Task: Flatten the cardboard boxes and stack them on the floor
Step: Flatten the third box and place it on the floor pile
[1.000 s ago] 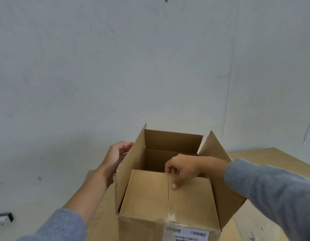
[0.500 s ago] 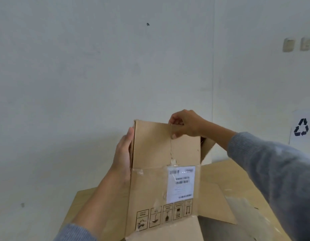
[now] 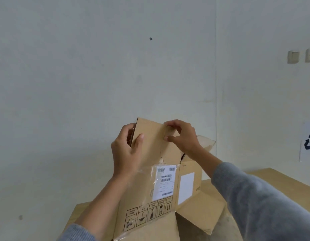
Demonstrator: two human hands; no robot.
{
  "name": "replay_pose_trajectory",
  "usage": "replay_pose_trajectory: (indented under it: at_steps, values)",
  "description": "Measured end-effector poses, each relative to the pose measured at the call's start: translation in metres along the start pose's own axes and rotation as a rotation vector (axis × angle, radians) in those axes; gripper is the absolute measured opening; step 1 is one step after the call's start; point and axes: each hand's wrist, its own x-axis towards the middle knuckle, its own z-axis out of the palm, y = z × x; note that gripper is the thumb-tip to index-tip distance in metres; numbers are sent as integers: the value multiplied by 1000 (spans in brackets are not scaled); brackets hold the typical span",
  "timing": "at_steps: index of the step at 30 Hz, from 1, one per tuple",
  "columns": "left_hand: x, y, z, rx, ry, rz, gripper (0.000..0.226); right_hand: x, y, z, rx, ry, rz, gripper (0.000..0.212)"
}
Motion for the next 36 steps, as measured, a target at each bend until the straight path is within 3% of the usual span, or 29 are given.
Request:
replay_pose_trajectory:
  at_steps: [7,15,23,29,36]
  values:
    - [25,29,19,-289,47,-95,20,12,-12,-11,41,265,-149,39]
    - [47,18,27,-536,240,-431,16,28,-8,-18,-90,183,-239,26]
    - [-32,-83,48,-459,289,-855,27,-40,93,44,-307,-86,8,30]
    - [-73,-175,44,-248,303,-905,28,-106,179,97,-345,-279,216,35]
    - [-144,-277,42,55,243,-1087,24,-167,242,144,-543,-450,263,54]
